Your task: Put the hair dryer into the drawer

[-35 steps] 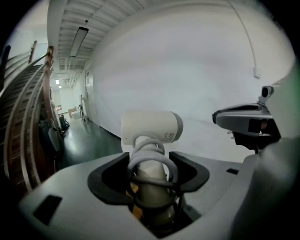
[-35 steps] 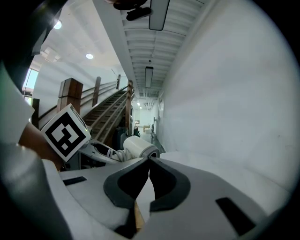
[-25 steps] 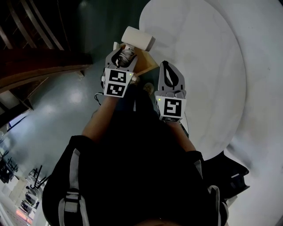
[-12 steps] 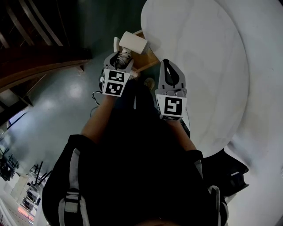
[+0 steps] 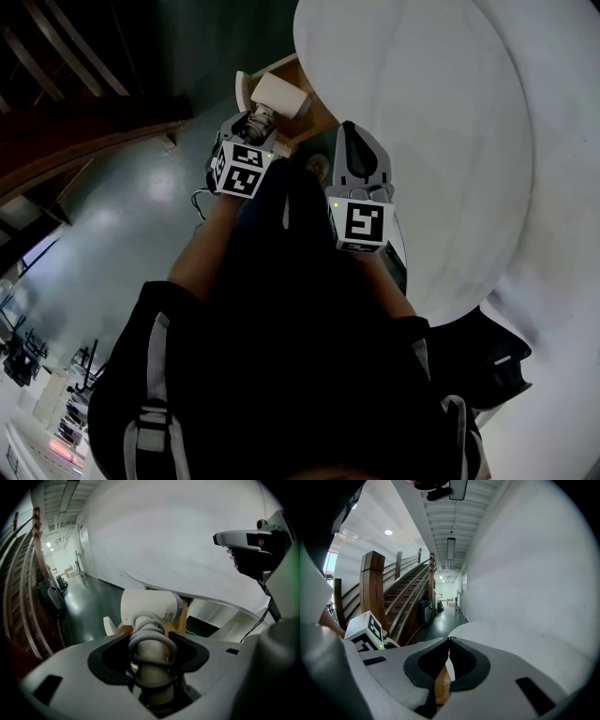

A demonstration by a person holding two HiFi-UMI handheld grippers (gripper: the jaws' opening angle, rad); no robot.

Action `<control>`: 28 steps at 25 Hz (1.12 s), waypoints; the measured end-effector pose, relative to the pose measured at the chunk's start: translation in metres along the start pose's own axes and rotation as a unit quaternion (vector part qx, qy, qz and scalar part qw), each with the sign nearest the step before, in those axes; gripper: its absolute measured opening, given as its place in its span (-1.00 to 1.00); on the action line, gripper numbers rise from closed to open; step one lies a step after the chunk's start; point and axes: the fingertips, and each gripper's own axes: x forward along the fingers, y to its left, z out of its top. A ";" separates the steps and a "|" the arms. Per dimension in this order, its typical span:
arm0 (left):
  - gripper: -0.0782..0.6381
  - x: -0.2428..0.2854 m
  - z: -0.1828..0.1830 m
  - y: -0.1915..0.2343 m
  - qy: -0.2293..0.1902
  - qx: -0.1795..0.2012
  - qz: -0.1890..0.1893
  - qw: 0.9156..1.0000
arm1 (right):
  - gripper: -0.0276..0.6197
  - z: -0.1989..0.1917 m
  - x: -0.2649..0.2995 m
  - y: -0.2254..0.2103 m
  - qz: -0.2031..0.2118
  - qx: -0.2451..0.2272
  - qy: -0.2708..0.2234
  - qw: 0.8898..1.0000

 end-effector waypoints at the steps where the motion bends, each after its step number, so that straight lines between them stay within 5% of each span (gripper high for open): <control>1: -0.04 0.003 -0.002 -0.001 0.005 0.004 -0.003 1.000 | -0.84 -0.002 0.000 0.000 0.000 -0.001 0.001 1.000; 7: -0.04 0.020 -0.005 -0.006 0.036 0.032 -0.023 0.999 | -0.84 -0.022 0.002 0.003 -0.001 0.003 0.048 0.999; 28: -0.04 0.079 0.018 -0.017 0.138 0.151 -0.082 0.975 | -0.84 -0.039 0.010 -0.017 -0.033 0.042 0.033 0.998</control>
